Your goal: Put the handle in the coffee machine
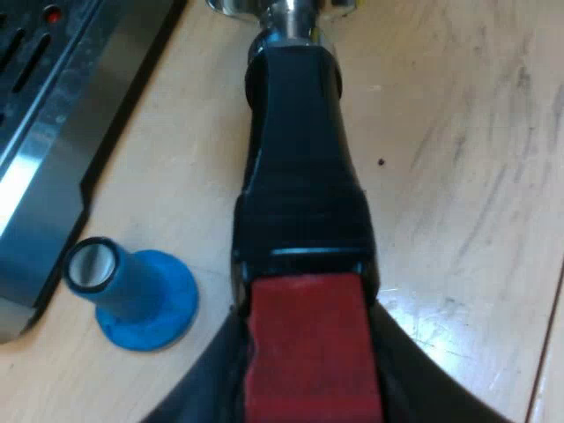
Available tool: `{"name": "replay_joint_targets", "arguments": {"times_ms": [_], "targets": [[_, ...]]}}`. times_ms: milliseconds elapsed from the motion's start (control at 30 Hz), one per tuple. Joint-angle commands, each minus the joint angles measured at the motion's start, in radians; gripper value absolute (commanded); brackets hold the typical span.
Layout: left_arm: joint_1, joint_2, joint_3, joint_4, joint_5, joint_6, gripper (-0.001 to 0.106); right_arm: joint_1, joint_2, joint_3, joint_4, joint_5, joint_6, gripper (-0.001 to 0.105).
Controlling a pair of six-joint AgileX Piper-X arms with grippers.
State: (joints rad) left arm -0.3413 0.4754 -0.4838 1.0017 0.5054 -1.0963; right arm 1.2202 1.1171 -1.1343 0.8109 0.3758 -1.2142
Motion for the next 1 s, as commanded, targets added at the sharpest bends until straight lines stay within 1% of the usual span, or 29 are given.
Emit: {"name": "replay_joint_targets", "arguments": {"times_ms": [33, 67, 133, 200, 300, 333, 367, 433, 500, 600, 667, 800, 833, 867, 900, 933, 967, 1000], "targets": [[0.056, -0.006, -0.029, 0.006, 0.03, -0.006, 0.003, 0.07, -0.007, -0.014, -0.002, 0.11, -0.016, 0.095], [0.062, -0.006, -0.031, 0.013, 0.032, -0.006, 0.003, 0.087, -0.007, -0.014, -0.004, 0.136, -0.015, 0.095], [0.092, -0.006, -0.034, 0.035, 0.058, -0.006, 0.003, 0.132, -0.007, -0.014, -0.018, 0.219, -0.015, 0.095], [0.116, -0.012, -0.034, 0.038, 0.074, -0.006, 0.003, 0.164, -0.007, -0.014, -0.025, 0.274, -0.015, 0.095], [0.157, -0.013, -0.037, 0.037, 0.076, -0.006, 0.0, 0.185, -0.007, -0.014, -0.027, 0.3, -0.015, 0.095], [0.176, -0.013, -0.037, 0.037, 0.084, -0.006, 0.0, 0.225, -0.007, -0.009, -0.029, 0.334, -0.015, 0.095], [0.183, -0.013, -0.037, 0.037, 0.091, -0.006, 0.0, 0.237, -0.007, -0.007, -0.029, 0.341, -0.015, 0.095], [0.225, -0.013, -0.037, 0.037, 0.115, -0.004, 0.0, 0.262, -0.007, 0.005, -0.029, 0.35, -0.015, 0.095], [0.264, -0.013, -0.037, 0.033, 0.126, -0.004, 0.0, 0.276, -0.007, 0.017, -0.036, 0.354, -0.015, 0.095], [0.321, -0.013, -0.037, 0.033, 0.157, 0.028, 0.0, 0.294, -0.007, 0.05, -0.077, 0.355, -0.015, 0.095], [0.356, -0.013, -0.037, 0.031, 0.18, 0.035, 0.0, 0.305, -0.007, 0.076, -0.118, 0.362, -0.015, 0.095], [0.435, -0.013, -0.037, 0.024, 0.224, 0.077, 0.0, 0.311, -0.007, 0.112, -0.192, 0.392, -0.015, 0.095], [0.467, -0.013, -0.037, 0.017, 0.236, 0.096, 0.0, 0.311, -0.007, 0.124, -0.219, 0.411, -0.029, 0.095], [0.477, -0.011, -0.037, 0.015, 0.238, 0.105, 0.0, 0.311, -0.007, 0.128, -0.224, 0.419, -0.033, 0.095], [0.492, -0.009, -0.037, 0.011, 0.245, 0.112, 0.0, 0.311, -0.007, 0.143, -0.257, 0.439, -0.055, 0.095], [0.518, -0.005, -0.037, 0.006, 0.262, 0.131, 0.0, 0.311, -0.007, 0.156, -0.29, 0.454, -0.069, 0.095], [0.555, 0.002, -0.037, 0.001, 0.293, 0.163, 0.0, 0.311, -0.007, 0.163, -0.306, 0.459, -0.071, 0.095], [0.584, 0.01, -0.037, -0.005, 0.325, 0.178, 0.0, 0.311, -0.004, 0.174, -0.336, 0.467, -0.077, 0.095]]}}
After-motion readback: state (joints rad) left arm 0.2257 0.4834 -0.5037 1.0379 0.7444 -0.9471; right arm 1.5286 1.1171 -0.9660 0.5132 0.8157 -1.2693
